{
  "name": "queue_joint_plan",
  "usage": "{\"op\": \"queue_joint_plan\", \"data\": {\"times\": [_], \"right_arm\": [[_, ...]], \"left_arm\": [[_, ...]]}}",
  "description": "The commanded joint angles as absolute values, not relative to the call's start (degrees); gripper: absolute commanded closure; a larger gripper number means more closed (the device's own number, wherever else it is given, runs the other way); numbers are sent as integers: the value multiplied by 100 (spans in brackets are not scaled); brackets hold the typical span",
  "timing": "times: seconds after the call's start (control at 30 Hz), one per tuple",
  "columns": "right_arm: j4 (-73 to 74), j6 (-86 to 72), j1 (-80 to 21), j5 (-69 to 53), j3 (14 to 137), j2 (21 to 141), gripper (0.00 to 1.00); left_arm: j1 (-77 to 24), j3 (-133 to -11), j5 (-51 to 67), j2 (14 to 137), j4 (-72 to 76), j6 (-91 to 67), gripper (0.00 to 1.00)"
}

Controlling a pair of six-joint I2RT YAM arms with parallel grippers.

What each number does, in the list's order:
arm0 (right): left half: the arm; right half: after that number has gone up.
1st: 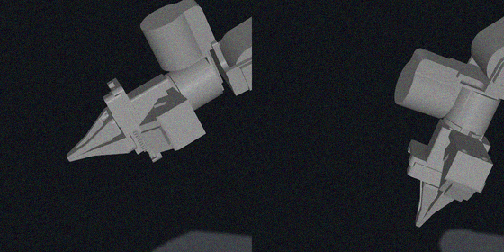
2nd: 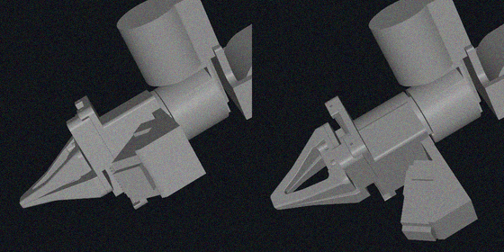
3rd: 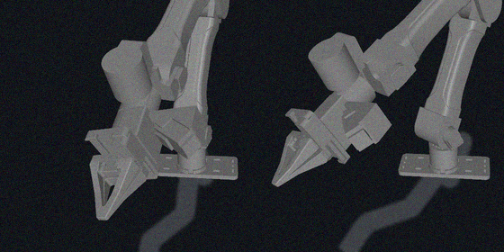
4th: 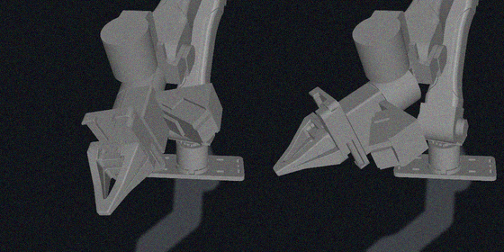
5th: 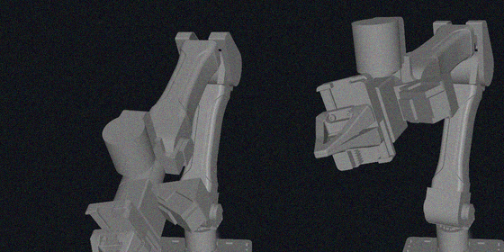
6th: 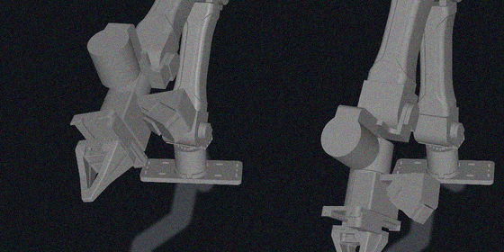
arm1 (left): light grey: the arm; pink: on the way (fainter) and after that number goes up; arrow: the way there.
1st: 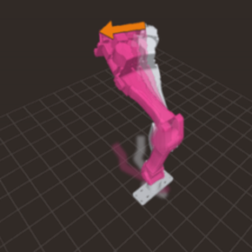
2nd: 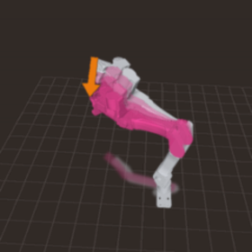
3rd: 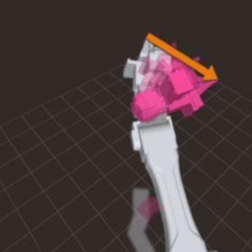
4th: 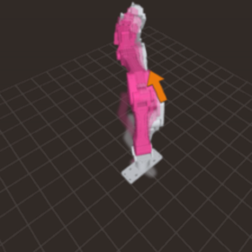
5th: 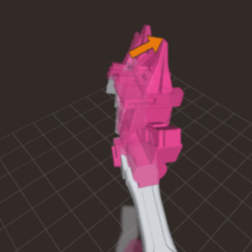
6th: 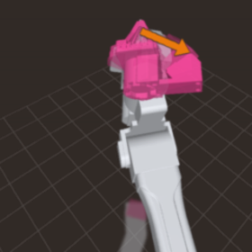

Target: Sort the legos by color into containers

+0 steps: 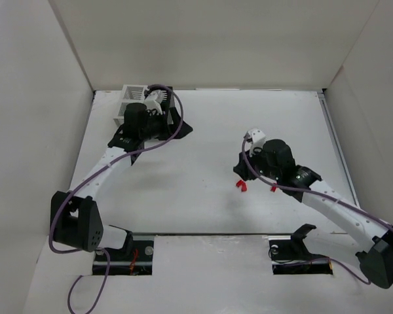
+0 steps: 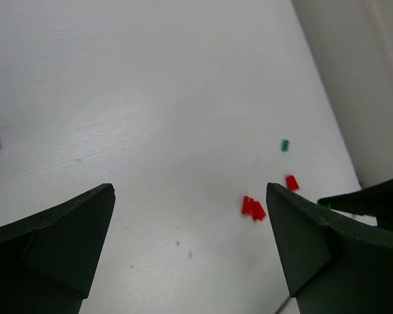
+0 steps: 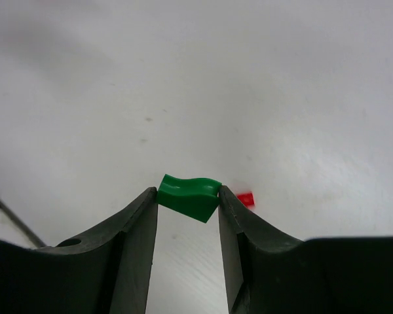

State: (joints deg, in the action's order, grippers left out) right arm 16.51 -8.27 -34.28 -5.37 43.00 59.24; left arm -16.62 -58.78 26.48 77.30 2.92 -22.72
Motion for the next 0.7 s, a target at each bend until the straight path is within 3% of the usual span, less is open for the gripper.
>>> {"op": "queue_joint_plan", "data": {"times": [0.0,0.53,0.67], "right_arm": [[932,815,-3761,-1519,4710,5783,61],[870,2057,-4131,-1793,5651,6548,63],[818,2109,-4131,-1653,5765,6653,63]], "left_arm": [[-1950,-5783,4243,7971,1046,-2566,0],[-3067,-6082,4157,8235,1063,-2839,0],[-3208,-6248,3956,8366,871,-2734,7]]}}
